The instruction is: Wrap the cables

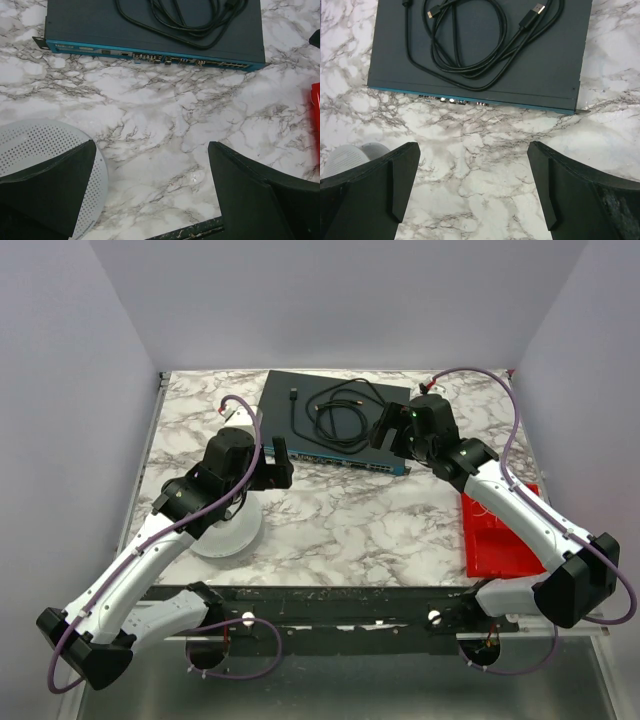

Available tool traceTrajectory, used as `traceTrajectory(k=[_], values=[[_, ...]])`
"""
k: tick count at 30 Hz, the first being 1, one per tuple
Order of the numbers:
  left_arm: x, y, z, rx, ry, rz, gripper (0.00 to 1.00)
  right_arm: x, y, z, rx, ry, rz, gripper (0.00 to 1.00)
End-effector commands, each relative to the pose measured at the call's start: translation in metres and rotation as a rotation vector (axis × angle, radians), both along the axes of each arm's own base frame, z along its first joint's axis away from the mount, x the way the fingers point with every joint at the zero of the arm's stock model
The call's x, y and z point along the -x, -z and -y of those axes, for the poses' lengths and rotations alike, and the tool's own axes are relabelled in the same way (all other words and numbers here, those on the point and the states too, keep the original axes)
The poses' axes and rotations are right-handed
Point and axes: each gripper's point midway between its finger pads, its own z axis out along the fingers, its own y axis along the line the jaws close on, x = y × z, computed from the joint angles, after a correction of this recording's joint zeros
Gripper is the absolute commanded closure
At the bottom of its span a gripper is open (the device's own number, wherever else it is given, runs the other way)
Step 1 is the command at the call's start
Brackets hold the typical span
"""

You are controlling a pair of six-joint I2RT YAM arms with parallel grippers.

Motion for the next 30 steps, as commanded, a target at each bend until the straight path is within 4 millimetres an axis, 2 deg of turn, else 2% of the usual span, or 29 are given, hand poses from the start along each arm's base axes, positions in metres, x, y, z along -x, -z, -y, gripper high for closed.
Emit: traceTrajectory(k=[1,8,13,17,21,25,30], values=[[-0.001,-0.006,0.0,0.025,-0.019,0.006,0.01,-0.004,-0.004,0.003,0.0,0.021,0.019,0.0],[0.002,0.001,-0.002,0.015,-0.029,-0.024,0.01,-0.004,0.004,0.003,0.007,0.026,0.002,0.0],[0.002,0.018,-0.013,-0.013,-0.121,-0.088,0.01,-0.002,0.011,0.006,0.024,0.031,-0.014,0.0],[0.009,0.048,-0.034,-0.072,-0.262,-0.161,0.01,0.001,0.018,0.005,0.026,0.022,-0.029,0.0],[0.026,0.079,-0.051,-0.121,-0.41,-0.246,0.01,0.005,0.029,0.002,0.018,-0.009,-0.044,0.0],[0.039,0.11,-0.062,-0.188,-0.526,-0.315,0.01,0.009,0.038,-0.002,0.009,-0.032,-0.058,0.0],[0.035,0.139,-0.062,-0.359,-0.552,-0.363,0.01,0.014,0.042,-0.007,-0.026,-0.063,-0.056,0.0]])
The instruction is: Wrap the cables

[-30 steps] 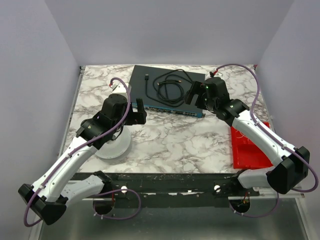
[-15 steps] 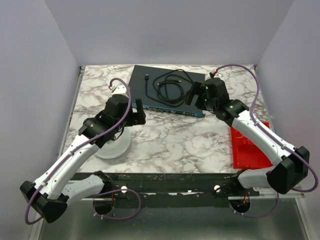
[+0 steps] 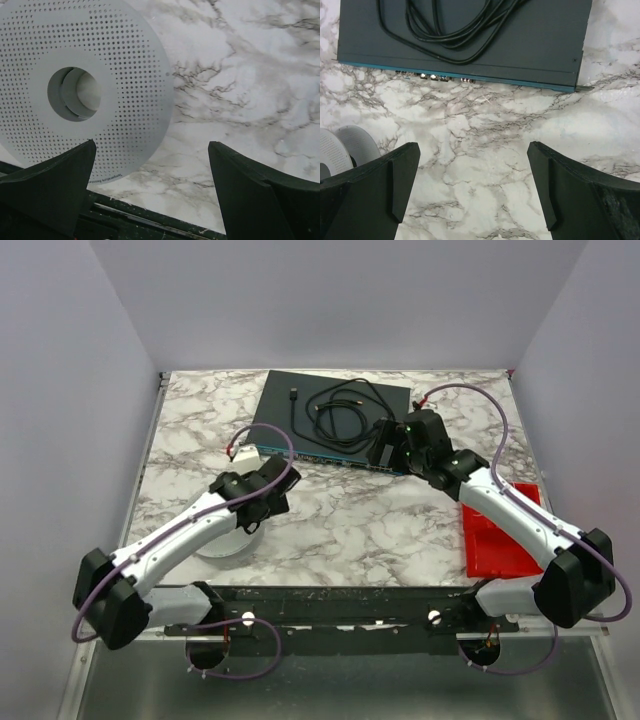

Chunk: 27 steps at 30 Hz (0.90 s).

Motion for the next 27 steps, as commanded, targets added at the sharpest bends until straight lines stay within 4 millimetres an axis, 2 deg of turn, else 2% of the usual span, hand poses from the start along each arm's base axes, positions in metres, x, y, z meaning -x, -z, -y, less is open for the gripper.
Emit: traceTrajectory(k=[1,6,11,14,20,23,27], values=[[-0.001,0.023,-0.015,-0.195,-0.087,-0.044,0.01,0.002,-0.003,-0.008,-0.053,-0.033,0.019,0.0],[-0.001,0.036,-0.025,-0.405,-0.142,-0.101,0.01,0.007,-0.002,-0.003,-0.051,-0.019,0.025,0.0],[-0.001,0.052,-0.028,-0.52,-0.158,-0.142,0.02,0.013,-0.007,0.005,-0.05,-0.003,0.041,0.0],[-0.001,0.058,-0.031,-0.572,-0.182,-0.144,0.06,0.019,-0.008,0.009,-0.052,-0.002,0.048,0.0],[-0.003,0.065,-0.028,-0.6,-0.219,-0.161,0.23,0.026,-0.009,0.013,-0.057,-0.002,0.055,0.0],[-0.003,0.072,-0.023,-0.568,-0.206,-0.165,0.42,0.029,-0.009,0.016,-0.059,0.001,0.059,0.0],[-0.003,0.066,-0.024,-0.548,-0.204,-0.149,0.72,0.033,-0.009,0.019,-0.058,0.009,0.059,0.0]])
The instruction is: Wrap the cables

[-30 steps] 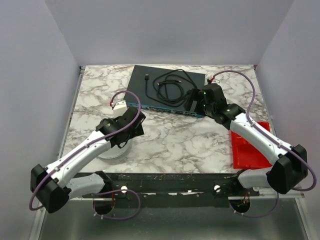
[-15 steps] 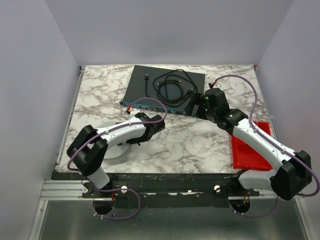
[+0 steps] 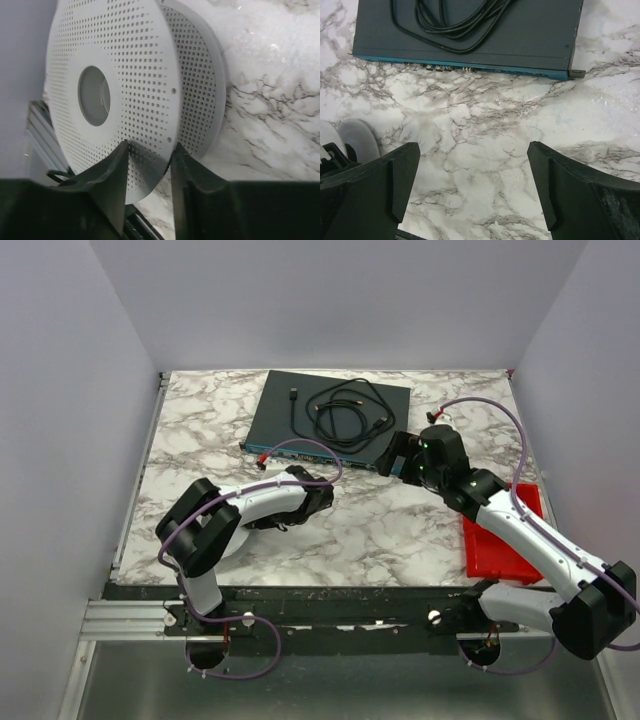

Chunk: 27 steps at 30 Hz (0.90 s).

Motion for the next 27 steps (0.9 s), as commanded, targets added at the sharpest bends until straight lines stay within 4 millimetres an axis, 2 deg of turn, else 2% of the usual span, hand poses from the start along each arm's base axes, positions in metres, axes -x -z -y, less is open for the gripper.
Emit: traceTrajectory(k=[1,3,4,6,14,18,20,22,27], values=[[-0.005,-0.011,0.004,0.051,0.001,0.063,0.8,0.005,-0.002,0.006,-0.011,0.023,0.014,0.0],[-0.004,-0.022,0.006,0.084,0.021,0.075,0.97,0.006,-0.003,0.008,-0.016,0.027,0.015,0.0],[-0.004,-0.029,0.009,0.11,0.034,0.086,1.0,0.007,-0.002,0.008,-0.017,0.029,0.013,0.0],[-0.006,-0.049,0.018,0.188,0.084,0.105,1.0,0.007,-0.001,0.009,-0.016,0.036,0.013,0.0],[-0.01,-0.166,0.085,0.68,0.401,0.258,1.0,0.005,-0.006,0.014,-0.001,0.061,0.014,0.0],[-0.009,-0.198,0.108,0.803,0.505,0.28,1.0,0.003,-0.007,0.016,0.014,0.075,0.012,0.0],[-0.012,-0.206,0.117,0.83,0.543,0.291,1.0,0.002,-0.006,0.017,0.019,0.079,0.007,0.0],[-0.015,-0.205,0.126,0.841,0.581,0.27,1.0,0.002,-0.005,0.017,0.02,0.08,0.003,0.0],[-0.025,-0.184,0.136,0.797,0.649,0.242,1.0,0.002,-0.004,0.017,0.025,0.083,-0.01,0.0]])
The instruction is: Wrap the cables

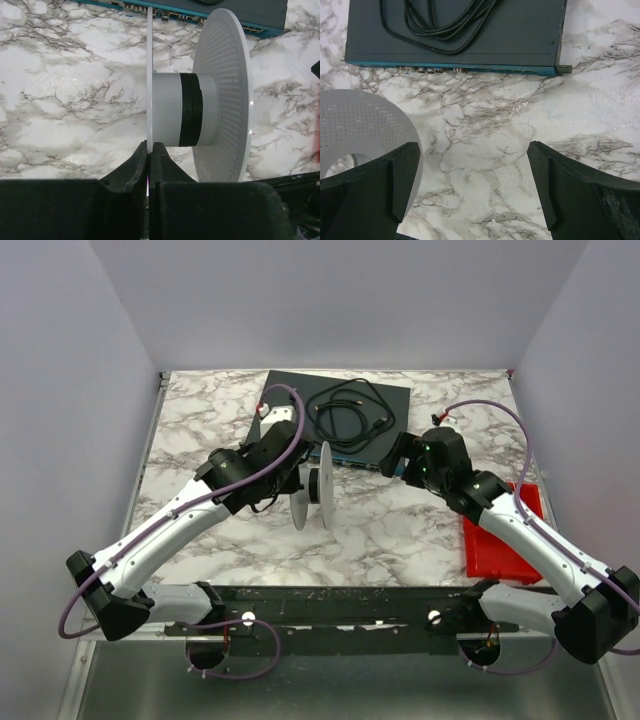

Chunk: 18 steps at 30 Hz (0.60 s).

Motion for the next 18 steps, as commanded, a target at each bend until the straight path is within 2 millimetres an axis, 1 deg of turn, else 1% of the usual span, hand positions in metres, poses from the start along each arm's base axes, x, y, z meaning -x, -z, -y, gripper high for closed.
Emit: traceTrajectory(k=[1,5,8,12,18], values=[[-0.016,0.007,0.021,-0.005,0.105,0.057,1.0,-0.003,-0.004,0.006,0.018,0.038,-0.007,0.0],[-0.029,0.022,0.012,-0.099,0.076,0.079,1.0,-0.003,-0.002,0.006,0.019,0.041,-0.015,0.0],[-0.033,0.03,0.009,-0.135,0.067,0.084,1.0,-0.003,0.0,0.005,0.02,0.039,-0.02,0.0],[-0.038,0.042,0.008,-0.153,0.055,0.093,1.0,-0.004,0.0,0.005,0.018,0.04,-0.019,0.0],[-0.039,0.056,0.011,-0.145,0.058,0.087,1.0,-0.004,-0.001,0.005,0.028,0.029,-0.01,0.0]])
